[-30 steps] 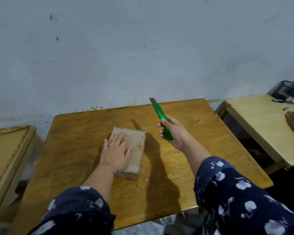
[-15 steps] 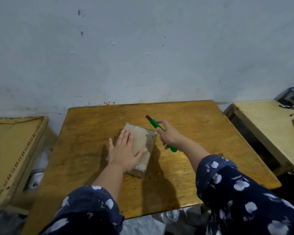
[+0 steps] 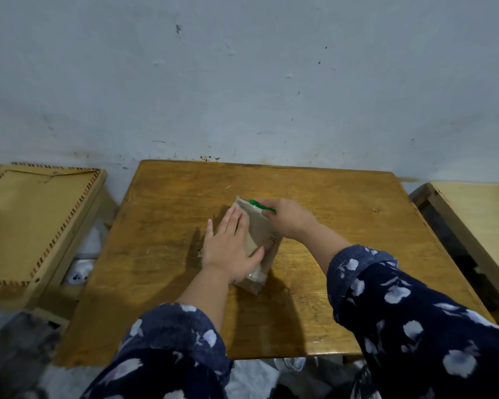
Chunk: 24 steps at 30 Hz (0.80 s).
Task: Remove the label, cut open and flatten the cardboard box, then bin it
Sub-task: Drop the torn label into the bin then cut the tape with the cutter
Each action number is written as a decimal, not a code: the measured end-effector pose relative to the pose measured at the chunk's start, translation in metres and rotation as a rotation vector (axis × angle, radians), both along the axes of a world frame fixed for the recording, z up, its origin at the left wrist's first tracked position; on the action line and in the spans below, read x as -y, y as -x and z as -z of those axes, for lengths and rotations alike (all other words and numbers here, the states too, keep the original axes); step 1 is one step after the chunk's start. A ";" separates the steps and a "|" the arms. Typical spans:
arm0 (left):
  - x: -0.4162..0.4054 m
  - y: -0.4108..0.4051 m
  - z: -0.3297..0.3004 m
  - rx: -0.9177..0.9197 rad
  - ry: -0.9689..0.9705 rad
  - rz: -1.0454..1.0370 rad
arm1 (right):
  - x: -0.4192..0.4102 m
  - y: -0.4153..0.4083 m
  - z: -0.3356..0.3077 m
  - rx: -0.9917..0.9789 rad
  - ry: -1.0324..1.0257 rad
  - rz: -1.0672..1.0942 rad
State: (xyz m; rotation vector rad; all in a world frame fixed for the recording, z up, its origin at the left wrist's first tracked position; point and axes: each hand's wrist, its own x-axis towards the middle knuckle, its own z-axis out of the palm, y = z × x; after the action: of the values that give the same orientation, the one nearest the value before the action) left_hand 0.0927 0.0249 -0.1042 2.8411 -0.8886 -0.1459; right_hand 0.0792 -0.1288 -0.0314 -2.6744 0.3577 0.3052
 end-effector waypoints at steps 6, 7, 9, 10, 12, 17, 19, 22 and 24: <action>0.001 0.001 -0.002 0.001 -0.004 -0.009 | 0.000 -0.003 0.003 -0.011 0.017 -0.013; 0.000 0.001 -0.002 -0.001 0.000 -0.007 | 0.000 -0.003 0.003 -0.014 0.026 -0.014; 0.000 0.001 -0.002 0.000 0.005 -0.006 | -0.001 -0.004 0.002 -0.026 0.061 -0.023; 0.000 0.001 -0.001 0.003 0.004 -0.008 | -0.001 -0.005 0.002 -0.029 0.080 -0.030; 0.000 0.002 -0.001 0.009 -0.006 -0.014 | -0.001 -0.007 0.001 -0.038 0.104 -0.032; 0.002 0.003 -0.003 0.007 -0.030 -0.036 | 0.003 -0.003 0.004 -0.055 0.102 -0.010; 0.002 0.005 -0.004 0.004 -0.034 -0.044 | 0.006 0.002 0.004 -0.062 0.101 0.004; 0.002 0.006 -0.005 -0.002 -0.042 -0.044 | 0.011 0.008 0.001 -0.073 0.116 0.020; 0.002 0.005 -0.006 -0.003 -0.042 -0.043 | 0.013 0.012 -0.002 -0.087 0.107 0.027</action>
State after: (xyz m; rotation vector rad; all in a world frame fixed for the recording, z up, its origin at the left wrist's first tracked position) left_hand 0.0873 0.0232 -0.0984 2.8954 -0.8322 -0.1649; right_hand 0.0667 -0.1419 -0.0291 -2.7644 0.4488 0.4058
